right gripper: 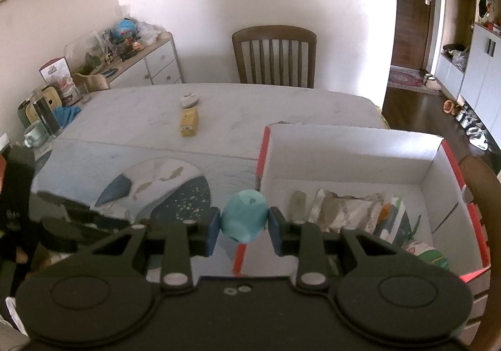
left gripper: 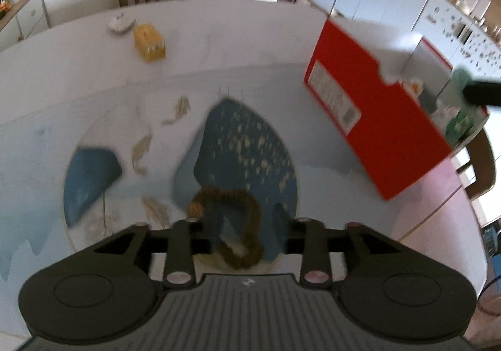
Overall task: Organize objects
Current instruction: 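Carry bracelet and teal keychain over the shoebox with both tools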
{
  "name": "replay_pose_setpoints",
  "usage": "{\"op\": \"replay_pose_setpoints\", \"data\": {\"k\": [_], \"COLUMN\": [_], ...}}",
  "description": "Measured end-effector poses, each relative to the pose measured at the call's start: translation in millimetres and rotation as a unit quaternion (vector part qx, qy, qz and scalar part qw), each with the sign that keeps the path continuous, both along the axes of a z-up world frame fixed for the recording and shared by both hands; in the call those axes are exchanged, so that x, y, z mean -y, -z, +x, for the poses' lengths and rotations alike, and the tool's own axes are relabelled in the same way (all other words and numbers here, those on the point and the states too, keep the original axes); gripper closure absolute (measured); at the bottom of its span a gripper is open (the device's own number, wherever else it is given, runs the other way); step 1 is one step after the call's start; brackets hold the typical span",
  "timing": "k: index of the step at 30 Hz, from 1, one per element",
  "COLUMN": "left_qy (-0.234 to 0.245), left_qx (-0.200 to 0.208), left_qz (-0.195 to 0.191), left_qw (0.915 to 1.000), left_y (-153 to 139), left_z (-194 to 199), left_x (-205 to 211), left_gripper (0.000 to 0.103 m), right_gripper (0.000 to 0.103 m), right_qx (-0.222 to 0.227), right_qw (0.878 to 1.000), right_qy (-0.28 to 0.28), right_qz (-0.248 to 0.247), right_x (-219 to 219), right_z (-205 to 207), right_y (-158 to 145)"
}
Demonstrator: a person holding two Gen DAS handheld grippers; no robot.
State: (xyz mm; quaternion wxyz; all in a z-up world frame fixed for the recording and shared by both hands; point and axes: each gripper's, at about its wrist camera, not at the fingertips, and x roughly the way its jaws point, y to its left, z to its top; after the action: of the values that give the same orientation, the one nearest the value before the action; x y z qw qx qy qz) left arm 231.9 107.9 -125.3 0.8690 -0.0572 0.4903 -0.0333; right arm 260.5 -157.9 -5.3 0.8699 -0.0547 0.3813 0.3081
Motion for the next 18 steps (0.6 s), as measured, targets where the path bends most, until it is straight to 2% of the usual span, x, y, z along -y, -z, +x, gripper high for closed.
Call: {"op": "replay_pose_setpoints", "data": {"k": [2, 13, 16, 18], "left_qy": [-0.001, 0.006, 0.007, 0.005], "left_qx": [0.002, -0.001, -0.004, -0.006], "left_qz": [0.012, 0.075, 0.088, 0.097], "left_qw": [0.9999, 0.9971, 0.9961, 0.9953], "left_y": [5, 25, 27, 28], "left_z": [-3, 0, 5, 8], "left_x": [5, 30, 37, 41], "left_gripper": [0.033, 0.034, 0.045, 0.065], "right_gripper": [0.072, 0.072, 0.072, 0.072], "right_qx": [-0.001, -0.006, -0.006, -0.007], "right_qw": [1.000, 1.000, 1.000, 1.000], "right_qy": [-0.003, -0.017, -0.017, -0.017], "right_qz": [0.000, 0.002, 0.002, 0.003], "right_x": [2, 19, 23, 28], "right_z": [3, 18, 20, 21], "right_y": [1, 5, 6, 7]}}
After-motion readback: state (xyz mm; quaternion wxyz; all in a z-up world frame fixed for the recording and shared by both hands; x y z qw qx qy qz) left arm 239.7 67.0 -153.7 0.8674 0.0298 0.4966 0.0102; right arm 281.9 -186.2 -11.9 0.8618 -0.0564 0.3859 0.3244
